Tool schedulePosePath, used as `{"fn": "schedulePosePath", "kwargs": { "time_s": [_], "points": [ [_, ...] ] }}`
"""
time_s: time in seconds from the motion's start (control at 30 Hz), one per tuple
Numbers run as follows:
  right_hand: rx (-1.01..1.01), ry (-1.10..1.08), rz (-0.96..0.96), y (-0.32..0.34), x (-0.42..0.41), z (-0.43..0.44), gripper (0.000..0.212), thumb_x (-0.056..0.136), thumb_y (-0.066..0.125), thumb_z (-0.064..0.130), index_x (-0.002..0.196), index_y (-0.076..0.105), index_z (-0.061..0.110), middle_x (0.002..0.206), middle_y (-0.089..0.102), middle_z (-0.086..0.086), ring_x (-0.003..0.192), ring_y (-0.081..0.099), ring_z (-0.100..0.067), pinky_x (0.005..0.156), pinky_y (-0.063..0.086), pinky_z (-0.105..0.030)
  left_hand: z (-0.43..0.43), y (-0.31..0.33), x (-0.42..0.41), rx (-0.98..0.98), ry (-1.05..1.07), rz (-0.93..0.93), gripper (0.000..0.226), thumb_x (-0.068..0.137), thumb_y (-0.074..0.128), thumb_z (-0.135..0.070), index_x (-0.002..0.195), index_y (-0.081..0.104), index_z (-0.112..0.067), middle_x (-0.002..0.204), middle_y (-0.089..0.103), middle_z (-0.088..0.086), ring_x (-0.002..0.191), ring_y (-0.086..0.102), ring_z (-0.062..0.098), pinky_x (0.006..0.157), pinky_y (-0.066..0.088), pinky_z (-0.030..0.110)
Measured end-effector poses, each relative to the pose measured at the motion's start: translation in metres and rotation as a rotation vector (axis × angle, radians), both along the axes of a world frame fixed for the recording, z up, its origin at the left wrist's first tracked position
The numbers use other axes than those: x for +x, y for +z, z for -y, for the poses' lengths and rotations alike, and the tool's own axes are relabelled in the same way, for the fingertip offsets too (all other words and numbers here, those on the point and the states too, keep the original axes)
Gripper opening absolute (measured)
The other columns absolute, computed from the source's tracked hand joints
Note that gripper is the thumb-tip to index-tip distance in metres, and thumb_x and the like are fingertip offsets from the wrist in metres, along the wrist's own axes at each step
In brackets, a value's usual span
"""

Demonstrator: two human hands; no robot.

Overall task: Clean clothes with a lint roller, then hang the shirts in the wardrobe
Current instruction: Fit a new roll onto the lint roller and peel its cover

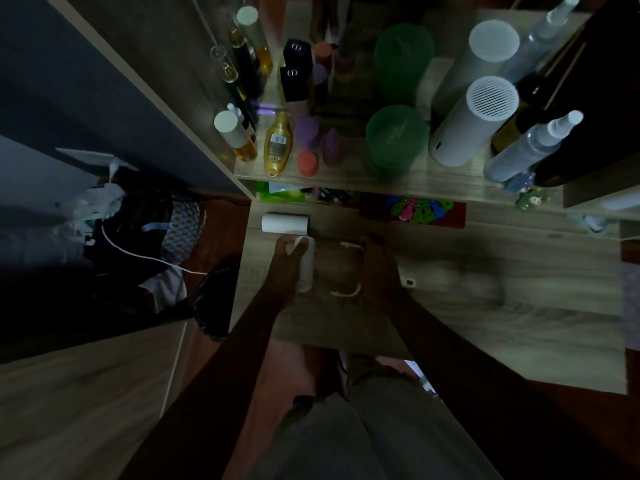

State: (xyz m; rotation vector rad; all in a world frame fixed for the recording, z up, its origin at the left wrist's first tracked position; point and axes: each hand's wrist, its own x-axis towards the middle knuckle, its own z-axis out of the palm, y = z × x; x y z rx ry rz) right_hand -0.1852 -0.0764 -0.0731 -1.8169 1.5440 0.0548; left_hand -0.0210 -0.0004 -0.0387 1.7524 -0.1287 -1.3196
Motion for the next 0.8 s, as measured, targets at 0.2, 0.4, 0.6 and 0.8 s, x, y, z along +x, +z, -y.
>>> {"fn": "schedulePosePath", "kwargs": {
  "time_s": [0.2,0.4,0.6,0.8],
  "points": [
    [-0.139,-0.068,0.405,0.015,0.01,-0.021,0.021,0.099,0.057,0.017,0.115,0.064,0.006,0.112,0.064,-0.016,0.103,0.061,-0.03,0.088,0.051,-0.044,-0.002,0.006,0.005,-0.013,0.179,0.009,0.035,0.1,0.056,-0.032,0.13,0.039,-0.024,0.131,0.053,0.02,0.098,0.065,0.037,0.066,0.057,0.045],
    [0.313,-0.278,0.696,0.031,0.034,-0.046,0.009,0.098,0.061,0.015,0.099,0.063,0.024,0.113,0.065,-0.024,0.095,0.067,-0.032,0.082,0.056,-0.043,-0.01,0.008,0.011,-0.09,0.252,0.084,0.049,0.1,0.056,-0.035,0.139,0.038,-0.011,0.128,0.058,0.018,0.105,0.066,0.027,0.074,0.058,0.036],
    [0.519,-0.347,0.827,0.033,0.039,-0.056,0.029,0.09,0.068,0.002,0.115,0.059,0.013,0.102,0.069,0.0,0.089,0.072,-0.016,0.074,0.061,-0.032,-0.016,0.012,0.016,-0.234,0.288,0.103,0.031,0.098,0.06,-0.025,0.118,0.041,-0.013,0.114,0.06,0.012,0.099,0.069,0.024,0.078,0.061,0.043],
    [0.473,-0.368,0.828,0.04,0.044,-0.051,0.033,0.079,0.081,0.005,0.102,0.064,0.024,0.106,0.071,-0.012,0.084,0.074,-0.022,0.065,0.06,-0.027,-0.022,0.012,0.019,-0.271,0.27,0.1,0.025,0.099,0.058,-0.02,0.113,0.039,-0.013,0.112,0.059,0.011,0.091,0.071,0.017,0.069,0.06,0.031]
  ]
}}
